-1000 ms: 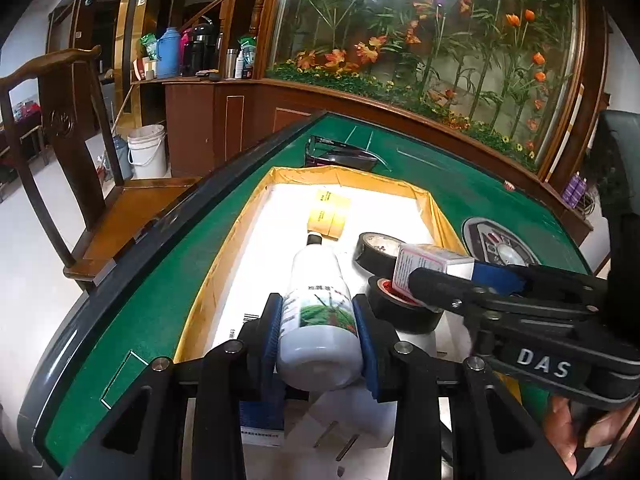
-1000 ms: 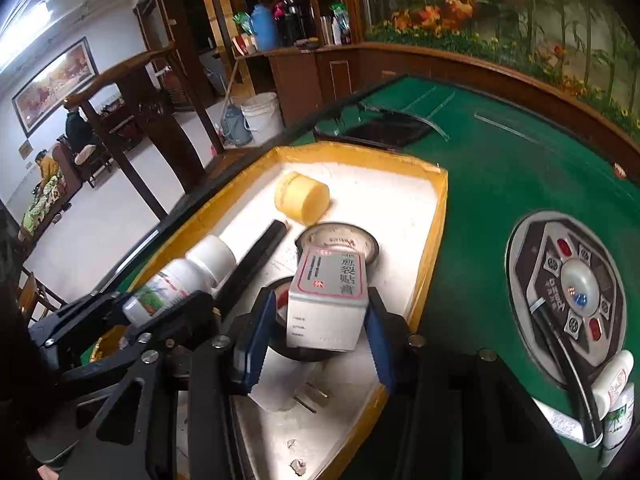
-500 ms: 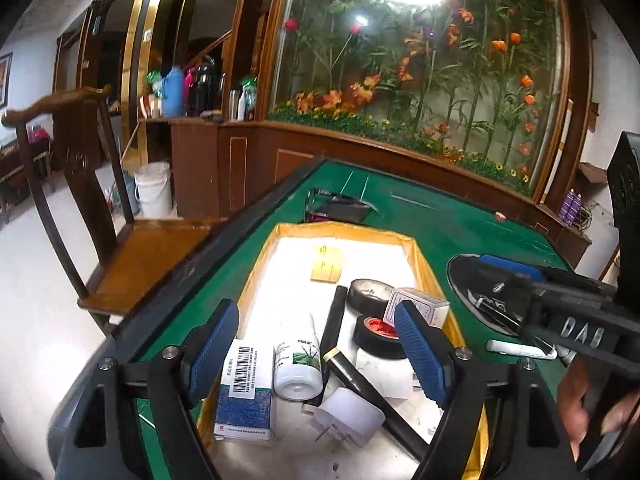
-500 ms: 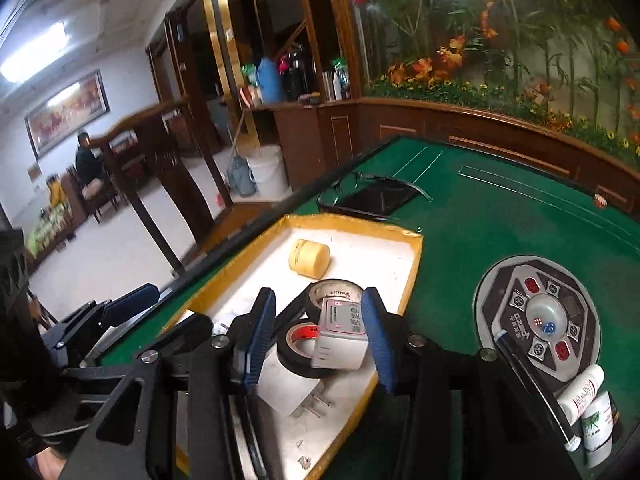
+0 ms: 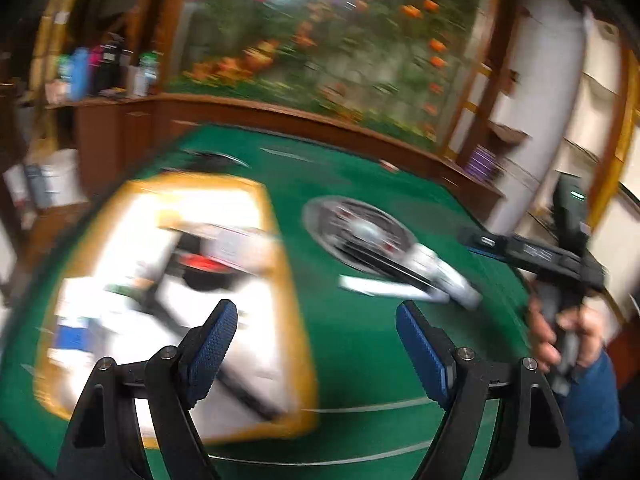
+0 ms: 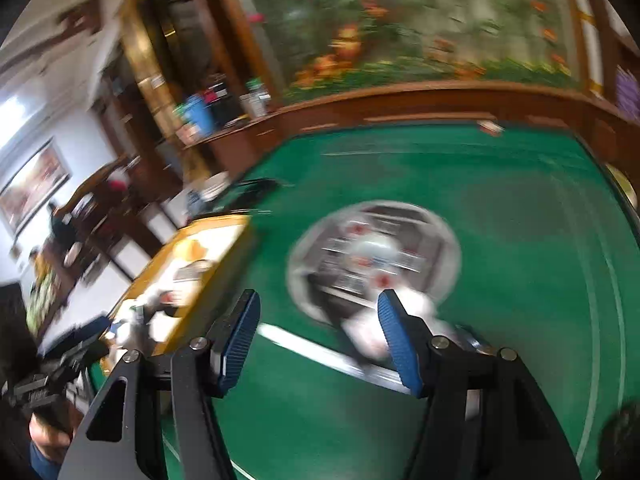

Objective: Organize rigid objects
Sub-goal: 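Grasp a large white bottle with the right tool while the left tool reaches toward the black marker, then grasp the white paint marker with the left tool while the right tool lifts the large bottle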

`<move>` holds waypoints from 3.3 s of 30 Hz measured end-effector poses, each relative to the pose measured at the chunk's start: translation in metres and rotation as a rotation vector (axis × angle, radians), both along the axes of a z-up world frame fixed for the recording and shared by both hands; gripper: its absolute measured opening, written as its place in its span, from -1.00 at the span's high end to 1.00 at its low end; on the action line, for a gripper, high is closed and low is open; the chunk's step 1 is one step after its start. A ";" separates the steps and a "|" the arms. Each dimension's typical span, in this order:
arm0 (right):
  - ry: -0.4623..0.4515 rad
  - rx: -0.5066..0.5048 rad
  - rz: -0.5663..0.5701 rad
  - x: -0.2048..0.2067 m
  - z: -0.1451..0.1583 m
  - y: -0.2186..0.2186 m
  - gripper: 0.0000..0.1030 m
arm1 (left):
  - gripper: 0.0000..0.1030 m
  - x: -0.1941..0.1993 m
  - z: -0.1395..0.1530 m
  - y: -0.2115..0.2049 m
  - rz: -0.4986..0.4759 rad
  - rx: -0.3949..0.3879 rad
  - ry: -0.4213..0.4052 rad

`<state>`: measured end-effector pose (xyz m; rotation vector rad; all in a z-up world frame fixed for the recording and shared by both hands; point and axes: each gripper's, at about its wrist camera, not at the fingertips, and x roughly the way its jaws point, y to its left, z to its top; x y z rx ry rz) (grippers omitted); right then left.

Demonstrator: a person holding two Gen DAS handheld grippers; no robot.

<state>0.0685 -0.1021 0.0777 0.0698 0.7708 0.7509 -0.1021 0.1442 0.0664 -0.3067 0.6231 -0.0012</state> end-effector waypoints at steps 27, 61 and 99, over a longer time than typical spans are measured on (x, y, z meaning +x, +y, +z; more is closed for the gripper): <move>0.198 -0.145 -0.077 0.028 -0.066 -0.027 0.30 | -0.64 0.066 -0.004 -0.089 -0.215 0.135 0.161; 0.293 -0.049 -0.138 0.036 -0.065 -0.046 0.31 | -0.67 0.159 -0.031 -0.103 -0.361 0.324 0.356; 0.209 -0.029 -0.065 0.019 -0.051 -0.027 0.33 | 0.73 0.058 -0.023 -0.101 -0.271 0.073 0.205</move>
